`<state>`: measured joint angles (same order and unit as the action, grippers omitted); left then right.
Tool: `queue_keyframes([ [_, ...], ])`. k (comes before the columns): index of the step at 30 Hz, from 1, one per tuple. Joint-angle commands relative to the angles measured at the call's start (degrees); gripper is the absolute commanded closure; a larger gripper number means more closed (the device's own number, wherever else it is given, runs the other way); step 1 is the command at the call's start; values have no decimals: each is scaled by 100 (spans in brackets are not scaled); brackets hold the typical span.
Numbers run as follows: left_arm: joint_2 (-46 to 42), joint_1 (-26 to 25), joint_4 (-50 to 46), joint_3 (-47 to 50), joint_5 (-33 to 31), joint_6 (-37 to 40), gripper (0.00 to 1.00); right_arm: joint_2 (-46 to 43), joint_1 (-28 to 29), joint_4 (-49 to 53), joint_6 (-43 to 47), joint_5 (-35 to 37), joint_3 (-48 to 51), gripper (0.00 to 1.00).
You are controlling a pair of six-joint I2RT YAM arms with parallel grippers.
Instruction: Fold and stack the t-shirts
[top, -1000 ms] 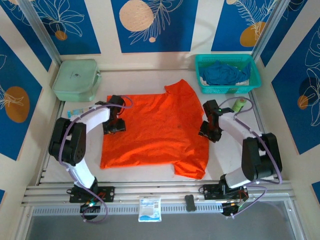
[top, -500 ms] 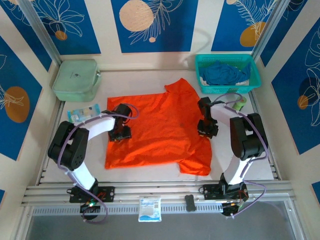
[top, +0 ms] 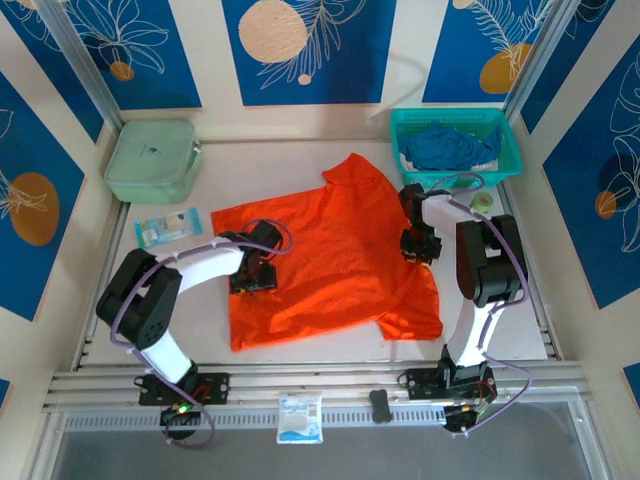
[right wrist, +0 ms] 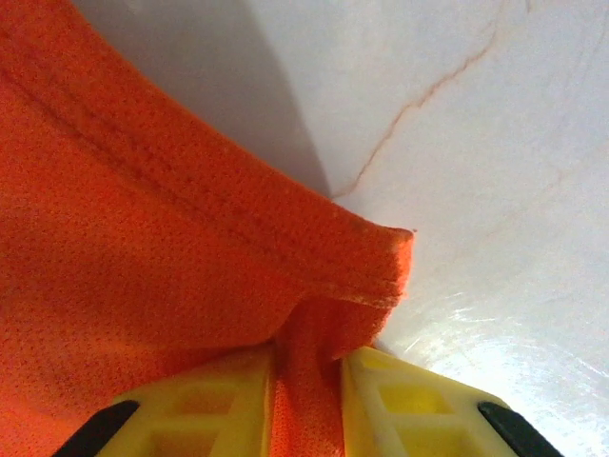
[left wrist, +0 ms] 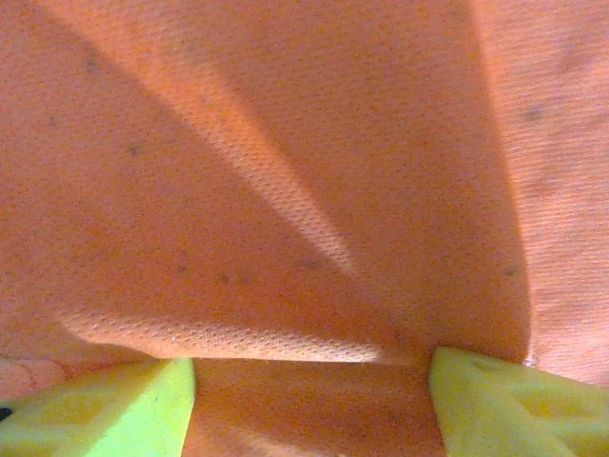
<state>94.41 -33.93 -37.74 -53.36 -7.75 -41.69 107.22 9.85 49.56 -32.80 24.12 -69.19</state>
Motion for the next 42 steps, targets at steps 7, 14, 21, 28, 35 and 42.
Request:
queue_keyframes([
  [7, -244, 172, -2086, -1600, -1293, 484, 21, 83, -64, 120, 227, -13, -315, 71],
  [14, 340, 1380, -1956, -3145, -1390, 1506, 35, -643, -62, 157, 346, -256, -160, 68],
  [21, 1508, 2378, -1533, -3908, -710, 2069, 57, -1357, -81, 192, 369, -666, 177, 68],
  [28, 2548, 2849, -1156, -4380, -246, 2356, 57, -1889, -80, 278, 301, -907, 470, 69],
  [35, 3007, 2998, -982, -4754, -33, 2596, 57, -2082, -86, 309, 243, -986, 668, 71],
  [42, 3235, 3076, -1027, -4848, -161, 2705, 57, -2056, -84, 305, 217, -1060, 688, 72],
])
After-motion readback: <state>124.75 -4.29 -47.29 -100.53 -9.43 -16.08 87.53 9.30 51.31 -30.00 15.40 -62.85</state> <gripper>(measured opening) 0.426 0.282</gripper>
